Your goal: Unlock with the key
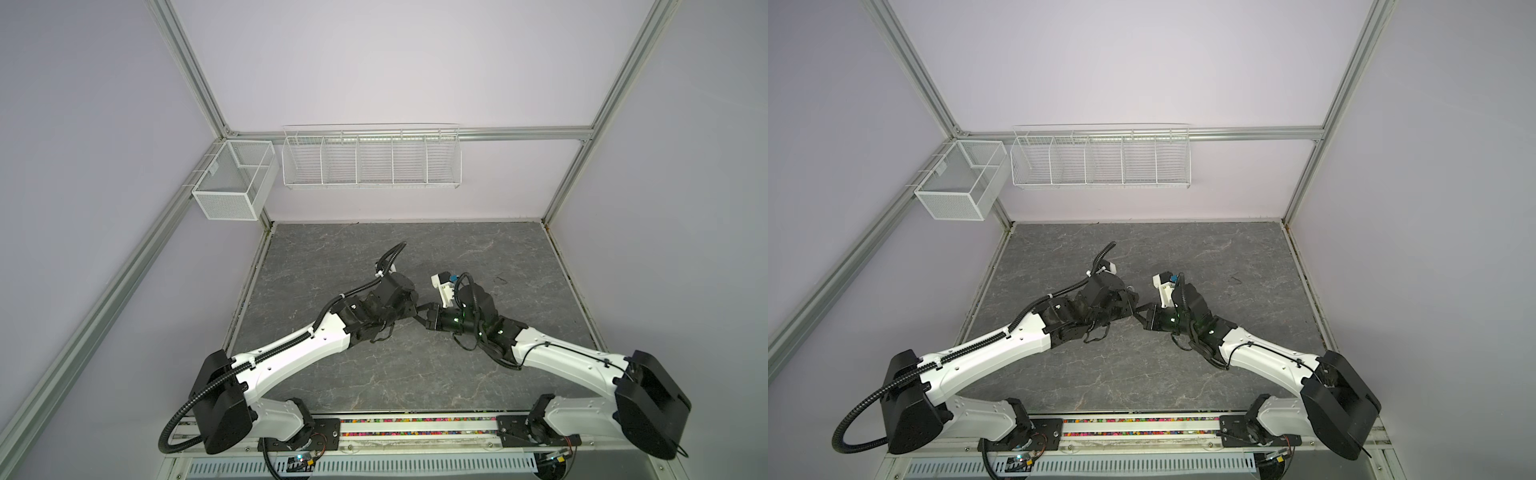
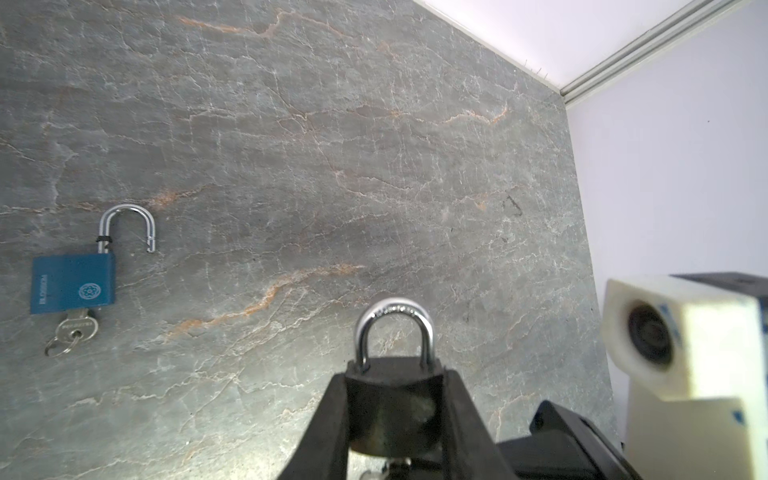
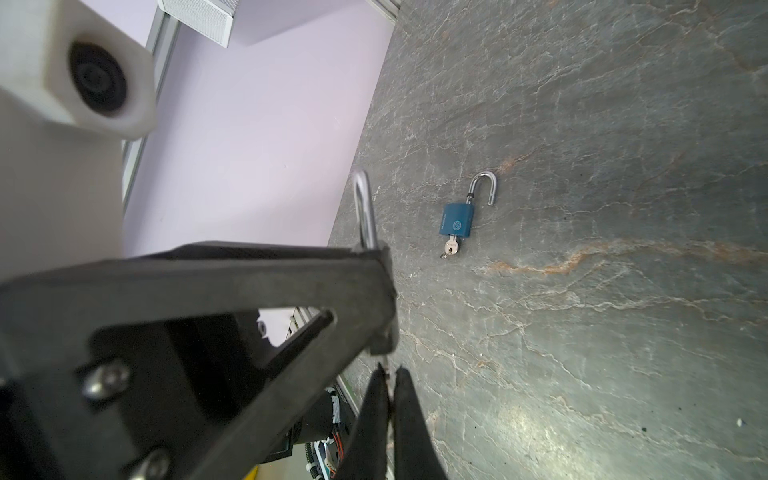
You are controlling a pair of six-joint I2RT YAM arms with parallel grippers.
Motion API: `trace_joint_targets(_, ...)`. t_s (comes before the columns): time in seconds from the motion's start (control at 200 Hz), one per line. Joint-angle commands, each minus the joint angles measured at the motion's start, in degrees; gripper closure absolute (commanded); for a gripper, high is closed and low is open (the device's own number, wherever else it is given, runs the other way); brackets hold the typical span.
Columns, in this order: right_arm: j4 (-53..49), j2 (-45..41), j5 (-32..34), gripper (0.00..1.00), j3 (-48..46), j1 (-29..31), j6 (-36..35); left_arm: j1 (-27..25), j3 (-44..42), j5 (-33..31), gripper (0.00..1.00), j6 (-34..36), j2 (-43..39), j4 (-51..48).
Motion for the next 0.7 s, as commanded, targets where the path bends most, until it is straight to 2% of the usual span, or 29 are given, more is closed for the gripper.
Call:
trace_joint_targets(0.0, 2.0, -2.2, 3.5, 0.94, 1.3, -0.4, 0.2, 0.0, 0.9, 1.7, 1.0, 2.3, -0.8, -4.3)
trace_joint_targets(0.2, 2.9, -2.6, 6.4, 0.94, 1.5, 0.0, 0.2, -0.6, 1.4, 3.5, 1.0, 3.8, -0.7, -5.4)
trace_joint_targets(0.395, 1.5, -1.9, 6.5, 0.93, 2.3, 1.5, -2.0, -0.4, 1.7, 1.5, 1.0, 3.1, -1.4, -4.8)
trace_joint_targets(0.575, 1.1, -2.8, 5.2, 0.8, 0.4, 2.2, -2.4, 0.7, 0.8, -1.5, 1.0, 1.9, -3.6, -0.8)
trace_joint_targets(0.695, 4.0, -3.0, 2.2, 0.75, -1.3, 2.1, -1.7, 0.8, 1.0, -3.0, 1.0, 1.7, -4.4, -0.2)
